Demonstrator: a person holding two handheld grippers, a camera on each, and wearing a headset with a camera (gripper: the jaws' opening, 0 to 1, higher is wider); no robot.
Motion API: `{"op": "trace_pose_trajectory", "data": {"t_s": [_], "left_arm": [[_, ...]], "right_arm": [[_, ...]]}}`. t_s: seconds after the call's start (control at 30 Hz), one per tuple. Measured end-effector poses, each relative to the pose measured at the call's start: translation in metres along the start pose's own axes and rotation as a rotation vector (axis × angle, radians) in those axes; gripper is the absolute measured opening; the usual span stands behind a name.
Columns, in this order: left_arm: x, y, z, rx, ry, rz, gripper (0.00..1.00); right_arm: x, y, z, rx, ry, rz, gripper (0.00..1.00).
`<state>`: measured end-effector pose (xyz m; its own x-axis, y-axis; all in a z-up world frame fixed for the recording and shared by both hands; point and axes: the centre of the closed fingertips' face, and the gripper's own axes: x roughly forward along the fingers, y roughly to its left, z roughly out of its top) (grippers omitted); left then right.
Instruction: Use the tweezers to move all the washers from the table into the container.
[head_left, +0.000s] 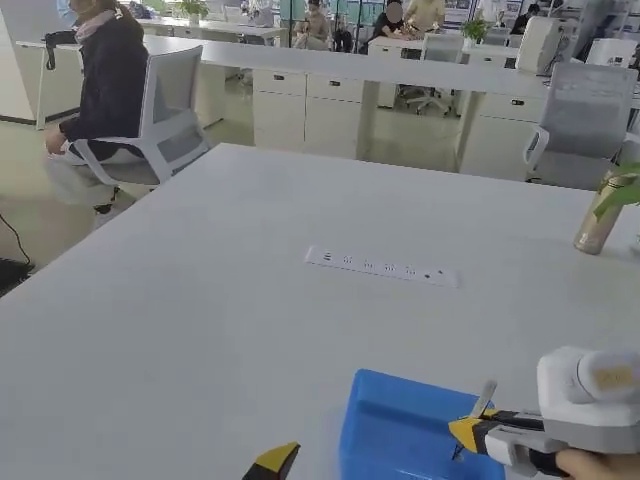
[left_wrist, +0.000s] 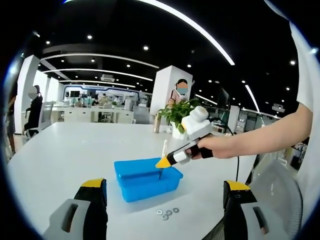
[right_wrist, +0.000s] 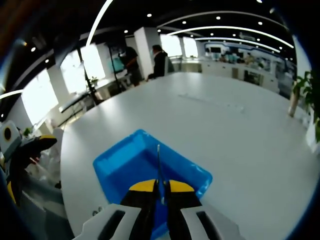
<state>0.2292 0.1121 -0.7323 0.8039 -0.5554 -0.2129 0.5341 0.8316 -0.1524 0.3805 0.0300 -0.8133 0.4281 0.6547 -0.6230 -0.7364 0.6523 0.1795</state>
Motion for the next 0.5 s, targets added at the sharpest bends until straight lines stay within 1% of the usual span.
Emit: {"op": "trace_pose_trajectory", "data": {"t_s": [0.07,0.13,0.27,0.4,0.5], "left_arm": [[0.0000,0.0001,-0.0012,0.003,0.007,0.000,0.98],[-0.0002,0.0005,-0.0007,0.004,0.005,0.001,0.96],[-0.0006,0.0016,-0.0009,0.003,0.005,0.008,0.97],[-0.0009,0.0020,-0.0005,0.005,0.003,0.009,0.96],[-0.0008,0.0027,-0.0021,0.004,0.012,0.012,0.96]], "right_arm": [[0.0008,-0.0002,-0.0008,-0.009,0.004,-0.003,0.04],[0.0017,-0.0008,-0.0020,-0.012,0.007,-0.003,0.04],[0.0023,-0.0024,-0.0043,-0.018,0.009,-0.009,0.04],[0.0010,0.0010,-0.0044,-0.015,-0.002,-0.012,0.04],[0.0004,0.0018,-0.0043,-0.023,-0.005,-0.018,0.04]]}}
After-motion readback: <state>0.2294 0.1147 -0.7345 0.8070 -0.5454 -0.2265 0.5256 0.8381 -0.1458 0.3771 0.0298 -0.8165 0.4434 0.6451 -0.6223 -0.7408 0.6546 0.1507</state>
